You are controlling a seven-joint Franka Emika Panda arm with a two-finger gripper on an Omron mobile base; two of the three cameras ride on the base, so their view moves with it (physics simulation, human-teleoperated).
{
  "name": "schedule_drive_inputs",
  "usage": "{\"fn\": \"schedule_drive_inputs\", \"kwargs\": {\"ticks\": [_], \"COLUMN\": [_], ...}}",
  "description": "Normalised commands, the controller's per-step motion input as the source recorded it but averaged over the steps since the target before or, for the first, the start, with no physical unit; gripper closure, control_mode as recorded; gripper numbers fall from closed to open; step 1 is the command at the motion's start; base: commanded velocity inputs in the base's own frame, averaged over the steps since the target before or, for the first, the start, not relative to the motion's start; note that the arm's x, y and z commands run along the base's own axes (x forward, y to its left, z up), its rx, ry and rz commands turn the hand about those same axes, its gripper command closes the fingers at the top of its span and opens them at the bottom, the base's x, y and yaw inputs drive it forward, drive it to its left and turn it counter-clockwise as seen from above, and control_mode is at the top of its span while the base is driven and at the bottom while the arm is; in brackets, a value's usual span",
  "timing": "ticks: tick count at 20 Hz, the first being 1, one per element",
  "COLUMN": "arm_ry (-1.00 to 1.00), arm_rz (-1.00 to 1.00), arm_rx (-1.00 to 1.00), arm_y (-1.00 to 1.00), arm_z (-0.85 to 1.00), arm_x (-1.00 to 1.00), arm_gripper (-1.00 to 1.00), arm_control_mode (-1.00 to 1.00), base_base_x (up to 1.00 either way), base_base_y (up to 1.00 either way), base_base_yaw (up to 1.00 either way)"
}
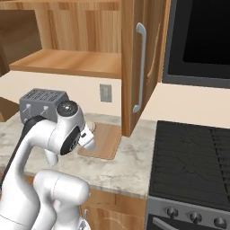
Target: Grab the spray bottle from the cabinet, then place it next to the cutting board for sanitizing. Then grab the dish brush from the countertop next to the sink and place it next to the cutting board.
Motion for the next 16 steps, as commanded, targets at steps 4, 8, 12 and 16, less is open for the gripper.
{"fn": "schedule_drive_inputs", "kwargs": {"ticks": [4,8,12,16], "arm_ry": [0.08,0.01,0.06,0.07], "arm_rz": [-0.34,-0.09,0.03,0.00], "arm_rx": [-0.01,0.00,0.00,-0.09], "arm_y": [-0.15,-0.29,-0.41,-0.34], "arm_z": [-0.48,-0.43,-0.29,-0.04], "arm_x": [0.32,0.52,0.47,0.36], "arm_gripper": [1.00,1.00,1.00,1.00], "arm_control_mode": [-1.00,-1.00,-1.00,-1.00], "base_base_x": [0.00,0.00,0.00,0.00], "base_base_y": [0.00,0.00,0.00,0.00], "base_base_yaw": [0.00,0.00,0.00,0.00]}}
